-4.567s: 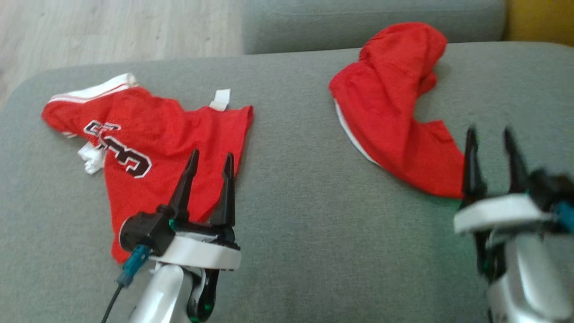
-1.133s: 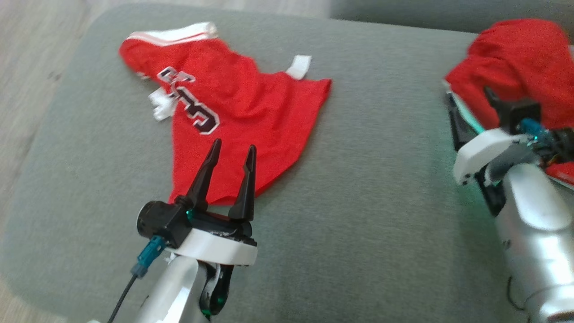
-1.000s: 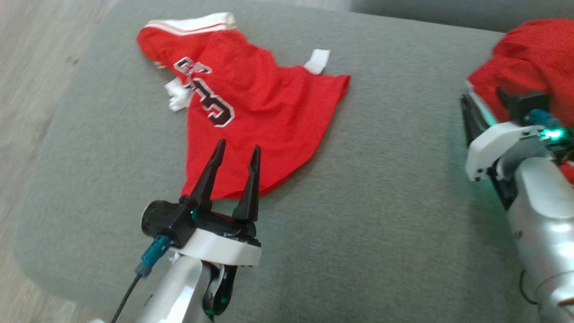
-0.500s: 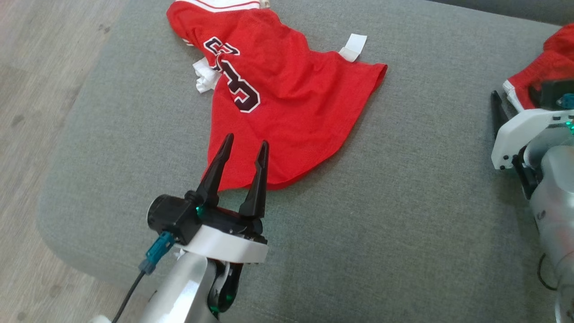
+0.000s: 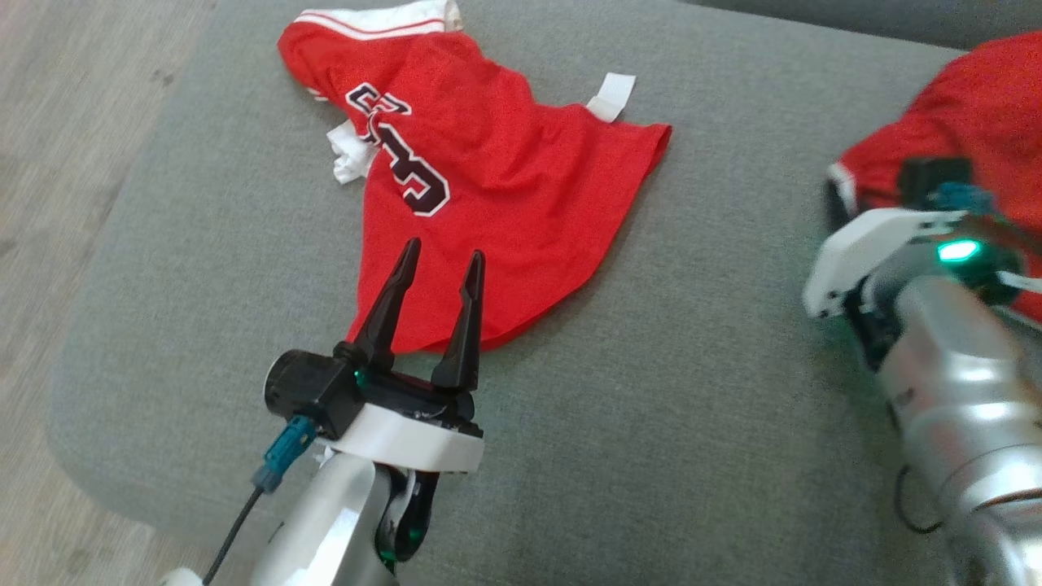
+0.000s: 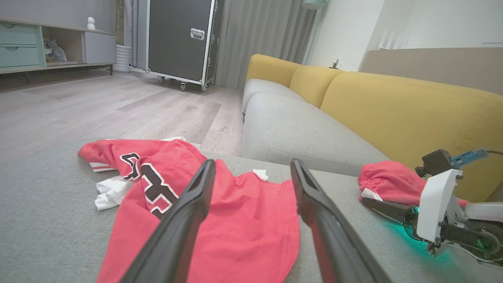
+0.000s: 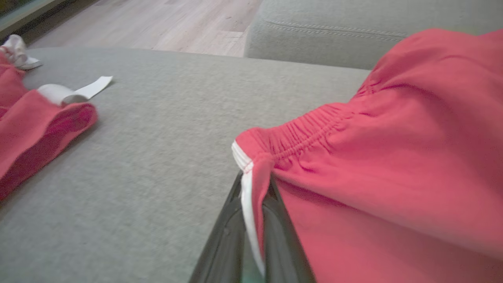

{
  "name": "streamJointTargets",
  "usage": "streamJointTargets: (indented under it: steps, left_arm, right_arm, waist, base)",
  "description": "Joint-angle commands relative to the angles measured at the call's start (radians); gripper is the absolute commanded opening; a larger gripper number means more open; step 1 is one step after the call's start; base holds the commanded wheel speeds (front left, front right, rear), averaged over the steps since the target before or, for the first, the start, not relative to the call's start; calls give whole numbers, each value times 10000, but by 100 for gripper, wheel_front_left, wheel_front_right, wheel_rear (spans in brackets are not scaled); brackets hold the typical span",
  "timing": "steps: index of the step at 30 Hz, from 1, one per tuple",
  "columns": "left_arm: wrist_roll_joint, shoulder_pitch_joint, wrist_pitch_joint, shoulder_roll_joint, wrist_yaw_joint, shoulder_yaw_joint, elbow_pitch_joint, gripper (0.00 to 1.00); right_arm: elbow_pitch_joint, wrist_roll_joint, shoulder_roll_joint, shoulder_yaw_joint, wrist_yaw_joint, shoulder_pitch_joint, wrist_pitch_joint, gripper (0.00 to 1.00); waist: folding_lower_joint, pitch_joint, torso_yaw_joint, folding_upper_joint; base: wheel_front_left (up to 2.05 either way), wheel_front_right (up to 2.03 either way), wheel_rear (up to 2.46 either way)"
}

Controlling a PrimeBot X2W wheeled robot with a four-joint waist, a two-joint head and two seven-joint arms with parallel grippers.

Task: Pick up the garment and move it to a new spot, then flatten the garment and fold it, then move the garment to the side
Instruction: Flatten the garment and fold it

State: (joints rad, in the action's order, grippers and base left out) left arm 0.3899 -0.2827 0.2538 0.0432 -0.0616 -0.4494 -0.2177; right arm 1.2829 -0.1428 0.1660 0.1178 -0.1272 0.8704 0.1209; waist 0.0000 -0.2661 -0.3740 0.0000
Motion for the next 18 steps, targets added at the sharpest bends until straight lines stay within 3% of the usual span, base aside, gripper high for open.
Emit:
streamJointTargets:
  steps: [1,6,13,18]
  left_arm:
    - [-75,-272,80,70,-5,384,261,100]
    - [-188,-158,80,70,-50,519,171,100]
    - [-385,104,80,70,-144,795,44,100]
    - [-481,347,80,70,-211,939,-27,100]
  right_arm:
    - [-313,-349,-391,538,-35,-153,-100,0]
    - [-1652,-2424,-527,2401,-35,-958,-785,0]
    - [-4315,-5554,591,5381,-35,-2151,-1879,0]
    - [-5575,-7081,1218,7038,-35,-2581,-2335,0]
  waist:
    - [0,171,137,0]
    - [0,561,406,0]
    - [0,1214,837,0]
    - [0,1695,1106,0]
  base:
    - [0,0,0]
    - [0,0,0]
    - [0,0,0]
    - [0,0,0]
